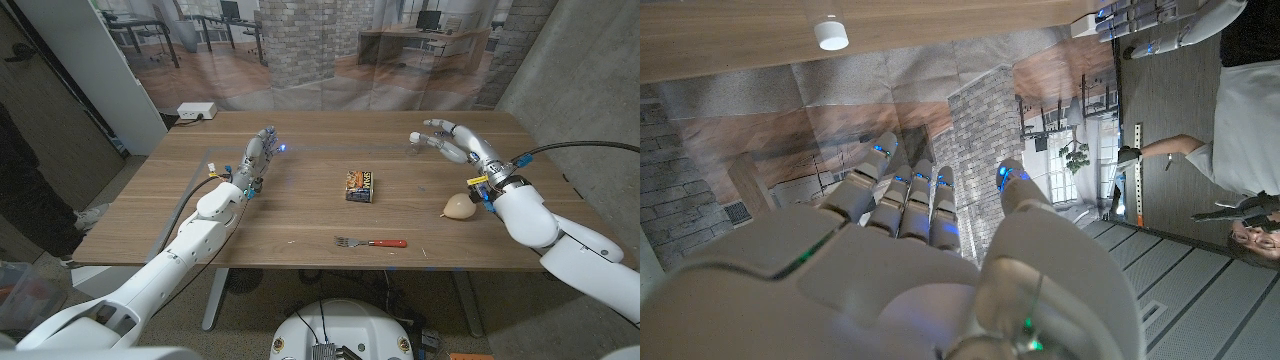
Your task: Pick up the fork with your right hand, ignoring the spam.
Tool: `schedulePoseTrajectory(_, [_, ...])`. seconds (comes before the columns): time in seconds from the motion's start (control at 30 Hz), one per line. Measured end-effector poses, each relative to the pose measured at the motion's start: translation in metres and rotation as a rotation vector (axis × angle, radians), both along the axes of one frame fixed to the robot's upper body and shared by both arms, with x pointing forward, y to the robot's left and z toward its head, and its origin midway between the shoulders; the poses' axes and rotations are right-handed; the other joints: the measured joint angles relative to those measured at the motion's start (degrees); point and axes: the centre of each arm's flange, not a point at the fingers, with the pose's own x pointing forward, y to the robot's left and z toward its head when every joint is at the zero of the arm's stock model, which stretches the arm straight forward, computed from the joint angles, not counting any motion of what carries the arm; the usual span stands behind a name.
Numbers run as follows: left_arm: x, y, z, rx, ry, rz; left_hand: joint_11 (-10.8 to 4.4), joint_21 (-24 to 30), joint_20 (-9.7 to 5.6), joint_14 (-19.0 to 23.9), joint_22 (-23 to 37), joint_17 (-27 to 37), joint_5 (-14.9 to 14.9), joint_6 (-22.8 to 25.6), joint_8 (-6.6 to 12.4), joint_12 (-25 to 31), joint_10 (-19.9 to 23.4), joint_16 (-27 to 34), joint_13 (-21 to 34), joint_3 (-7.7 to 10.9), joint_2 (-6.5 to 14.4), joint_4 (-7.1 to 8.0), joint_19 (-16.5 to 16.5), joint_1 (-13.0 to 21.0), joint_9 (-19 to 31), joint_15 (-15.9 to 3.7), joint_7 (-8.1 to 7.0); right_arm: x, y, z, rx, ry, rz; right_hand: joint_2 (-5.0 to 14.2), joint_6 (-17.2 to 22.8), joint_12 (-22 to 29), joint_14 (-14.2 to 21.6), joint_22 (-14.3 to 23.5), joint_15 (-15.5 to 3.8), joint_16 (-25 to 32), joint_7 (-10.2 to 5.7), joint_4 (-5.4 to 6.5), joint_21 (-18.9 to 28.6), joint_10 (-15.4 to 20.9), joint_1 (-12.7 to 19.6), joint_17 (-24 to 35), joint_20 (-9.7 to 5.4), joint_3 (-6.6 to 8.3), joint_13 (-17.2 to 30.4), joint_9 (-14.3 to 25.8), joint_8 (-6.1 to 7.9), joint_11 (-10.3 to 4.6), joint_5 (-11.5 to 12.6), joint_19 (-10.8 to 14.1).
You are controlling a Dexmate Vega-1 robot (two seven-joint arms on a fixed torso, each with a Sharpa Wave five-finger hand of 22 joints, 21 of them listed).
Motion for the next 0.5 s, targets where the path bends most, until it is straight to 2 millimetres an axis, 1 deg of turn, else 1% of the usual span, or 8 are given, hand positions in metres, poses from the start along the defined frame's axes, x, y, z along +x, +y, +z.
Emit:
schedulePoseTrajectory(0.1, [0.0, -0.001, 0.0, 0.001, 0.001, -0.001, 0.0, 0.0, 0.0, 0.0, 0.0, 0.0, 0.0, 0.0, 0.0, 0.0, 0.0, 0.0, 0.0, 0.0, 0.0, 0.0, 0.0, 0.0, 0.0, 0.0, -0.01, -0.004, 0.001, -0.001, -0.02, 0.008, -0.012, 0.0, -0.6, -0.1, 0.0, 0.0, 0.0, 0.0, -0.19, 0.17, 0.0, -0.3, 0.0, 0.1, 0.0, -0.17, 0.0, 0.0, 0.0, -0.3, -0.2, 0.0])
schedulePoseTrajectory(0.17, [0.0, -0.001, -0.001, 0.002, 0.001, -0.002, 0.0, 0.0, 0.0, 0.0, 0.0, 0.0, 0.0, 0.0, 0.0, 0.0, 0.0, 0.0, 0.0, 0.0, 0.0, 0.0, 0.0, 0.0, 0.0, 0.0, -0.01, -0.005, 0.0, -0.002, -0.033, 0.014, -0.023, 0.0, -0.7, -0.2, 0.0, 0.0, 0.0, 0.0, -0.22, 0.19, 0.0, -0.5, 0.0, 0.1, 0.0, -0.19, 0.0, 0.0, -0.36, -0.49, -0.2, 0.0])
schedulePoseTrajectory(0.2, [0.0, -0.001, -0.001, 0.002, 0.002, -0.003, 0.0, 0.0, 0.0, 0.0, 0.0, 0.0, 0.0, 0.0, 0.0, 0.0, 0.0, 0.0, 0.0, 0.0, 0.0, 0.0, 0.0, 0.0, 0.0, 0.0, -0.01, -0.008, 0.001, -0.001, -0.041, 0.015, -0.026, 0.0, -0.9, -0.4, 0.0, 0.0, 0.0, 0.0, -0.5, 0.19, 0.0, -0.6, 0.0, 0.1, 0.0, -0.19, 0.0, 0.0, -0.45, -0.57, -0.2, 0.0])
schedulePoseTrajectory(0.27, [0.0, -0.001, -0.001, 0.003, 0.002, -0.003, 0.0, 0.0, 0.0, 0.0, 0.0, 0.0, 0.0, 0.0, 0.0, 0.0, 0.0, 0.0, 0.0, 0.0, 0.0, 0.0, 0.0, 0.0, 0.0, 0.0, -0.02, -0.01, 0.001, -0.002, -0.062, 0.023, -0.037, 0.0, -1.2, -0.5, 0.0, 0.0, 0.0, 0.0, -0.25, 0.19, 0.0, -0.8, 0.0, 0.1, 0.0, -0.19, 0.0, 0.0, -0.45, -0.39, -0.2, 0.0])
schedulePoseTrajectory(0.3, [0.0, -0.002, -0.001, 0.003, 0.003, -0.004, 0.0, -0.2, 0.0, 0.0, 0.0, 0.0, 0.0, 0.0, 0.0, 0.0, 0.0, 0.0, 0.0, 0.0, 0.0, 0.0, 0.0, 0.0, 0.0, 0.0, -0.02, -0.012, 0.002, -0.002, -0.07, 0.026, -0.041, 0.0, -1.3, -0.5, 0.0, 0.0, 0.0, 0.0, -0.2, 0.19, 0.0, -1.0, 0.0, 0.1, 0.0, -0.19, 0.0, 0.0, -0.45, -0.6, -0.2, 0.0])
schedulePoseTrajectory(0.37, [0.0, -0.002, -0.001, 0.004, 0.003, -0.005, 0.0, -0.2, 0.0, 0.0, 0.0, 0.0, 0.0, 0.0, 0.0, 0.0, 0.0, 0.0, 0.0, 0.0, 0.0, 0.0, 0.0, 0.0, 0.0, 0.0, -0.02, -0.015, 0.002, -0.003, -0.084, 0.031, -0.054, 0.0, -1.6, -0.5, 0.0, 0.0, 0.0, -0.2, -0.49, 0.19, 0.0, -1.1, 0.0, 0.1, 0.0, -0.19, 0.2, 0.0, -0.46, -0.61, -0.2, 0.0])
schedulePoseTrajectory(0.47, [0.0, -0.003, -0.002, 0.005, 0.004, -0.007, 0.0, -0.2, 0.0, 0.0, 0.0, 0.0, 0.0, 0.0, 0.0, 0.0, 0.0, 0.0, 0.0, 0.0, 0.0, 0.0, 0.0, 0.0, 0.0, 0.0, -0.02, -0.019, 0.002, -0.004, -0.099, 0.039, -0.066, 0.0, -1.6, -0.5, 0.0, 0.0, 0.0, -0.2, -0.49, 0.41, -0.2, -1.2, 0.0, 0.1, 0.0, -0.41, 0.3, 0.0, -0.45, -0.8, -0.2, 0.0])
schedulePoseTrajectory(0.5, [0.0, -0.004, -0.002, 0.006, 0.004, -0.009, 0.0, -0.2, 0.0, 0.0, 0.0, 0.0, 0.0, 0.0, 0.0, 0.0, 0.0, 0.0, 0.0, 0.0, 0.0, 0.0, 0.0, 0.0, 0.0, 0.0, -0.02, -0.02, 0.001, -0.004, -0.102, 0.038, -0.072, 0.0, -1.6, -0.5, 0.0, 0.0, 0.0, -0.2, -0.49, 0.41, -0.2, -1.2, 0.0, 0.1, 0.0, -0.41, 0.3, 0.0, -0.66, -0.8, -0.2, 0.0])
